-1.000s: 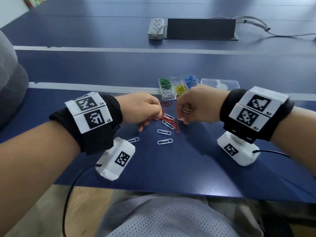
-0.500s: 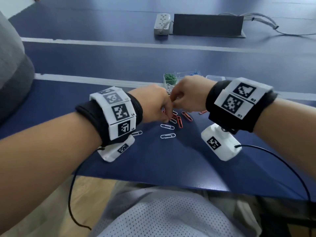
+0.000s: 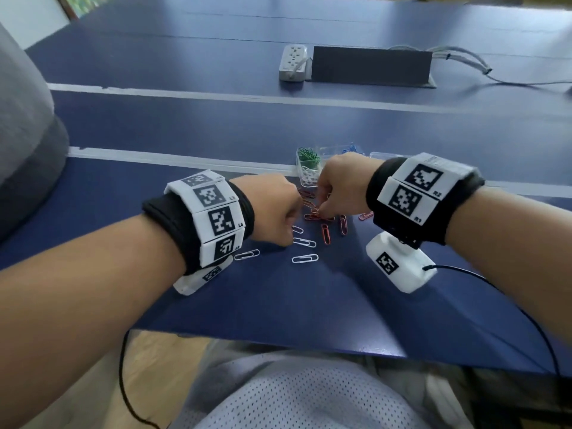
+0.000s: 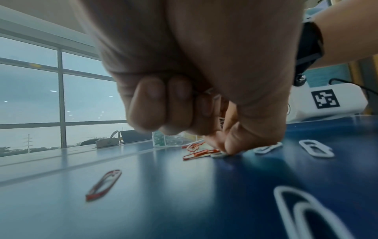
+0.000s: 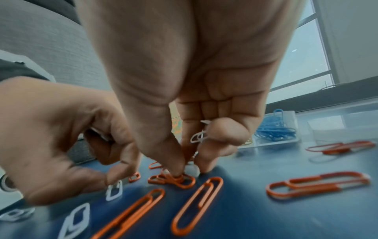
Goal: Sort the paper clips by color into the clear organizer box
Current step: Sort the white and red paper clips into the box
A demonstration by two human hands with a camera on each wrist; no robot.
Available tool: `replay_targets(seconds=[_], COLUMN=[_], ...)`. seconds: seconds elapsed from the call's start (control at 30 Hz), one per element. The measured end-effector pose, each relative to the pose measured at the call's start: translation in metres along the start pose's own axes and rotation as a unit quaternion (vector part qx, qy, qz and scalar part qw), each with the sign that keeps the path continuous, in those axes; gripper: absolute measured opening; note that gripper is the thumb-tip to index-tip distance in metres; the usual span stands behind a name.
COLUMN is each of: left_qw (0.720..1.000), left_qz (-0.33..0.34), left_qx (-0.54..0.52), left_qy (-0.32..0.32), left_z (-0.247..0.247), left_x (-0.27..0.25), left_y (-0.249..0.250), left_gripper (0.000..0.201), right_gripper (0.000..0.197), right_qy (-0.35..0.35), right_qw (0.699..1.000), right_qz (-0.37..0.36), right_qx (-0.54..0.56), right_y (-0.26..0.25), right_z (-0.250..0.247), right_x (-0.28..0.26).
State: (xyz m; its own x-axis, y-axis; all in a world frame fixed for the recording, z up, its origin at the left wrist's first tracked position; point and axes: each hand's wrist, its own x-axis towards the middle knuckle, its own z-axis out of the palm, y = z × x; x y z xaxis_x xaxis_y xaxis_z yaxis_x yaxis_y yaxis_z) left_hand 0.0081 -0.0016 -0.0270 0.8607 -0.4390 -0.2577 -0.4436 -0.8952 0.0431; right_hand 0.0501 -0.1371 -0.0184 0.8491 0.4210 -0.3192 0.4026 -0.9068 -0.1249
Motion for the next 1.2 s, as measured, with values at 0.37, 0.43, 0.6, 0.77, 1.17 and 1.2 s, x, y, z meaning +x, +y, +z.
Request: replay_targets(seconds=[0.37, 0.43, 0.6, 0.77, 1.17, 1.2], left_qw=[0.999, 1.000, 0.997, 0.958, 0.799, 0.800], left_qz=[0.014, 0.005, -0.032, -0.102, -0.137, -0.141], left_qx=[0.010, -0.001, -0.060, -0.264, -0.584, -0.580], left_qy=[0.033, 0.011, -0.023, -0.045, -0.051, -0.053], left_z=[-0.002, -0.001, 0.002, -0.002, 0.001, 0.001], left_x=[0.003, 0.003, 0.003, -0.002, -0.027, -0.029], left_y=[-0.002, -0.001, -0.004, -0.013, -0.030, -0.032], left_gripper=[0.016, 0.008, 0.024, 0.032, 0.025, 0.020], right_gripper=[0.020, 0.017, 0.020, 0.009, 0.023, 0.025], right_qy=[-0.024, -0.029, -0.069, -0.034, -0.041, -0.053], right_qw=[0.979, 0.970, 0.968, 0.993, 0.992, 0.993], right_qz=[0.042, 0.049, 0.020, -0.051, -0.112, -0.094], right_qx=[0.200, 0.235, 0.242, 0.100, 0.036, 0.053], right_y=[0.018, 0.013, -0.003, -0.016, -0.035, -0.032], right_z=[-0.008, -0.005, 0.003, 0.009, 0.013, 0.010], right_x=[-0.013, -0.016, -0.022, -0.026, -0.030, -0.030])
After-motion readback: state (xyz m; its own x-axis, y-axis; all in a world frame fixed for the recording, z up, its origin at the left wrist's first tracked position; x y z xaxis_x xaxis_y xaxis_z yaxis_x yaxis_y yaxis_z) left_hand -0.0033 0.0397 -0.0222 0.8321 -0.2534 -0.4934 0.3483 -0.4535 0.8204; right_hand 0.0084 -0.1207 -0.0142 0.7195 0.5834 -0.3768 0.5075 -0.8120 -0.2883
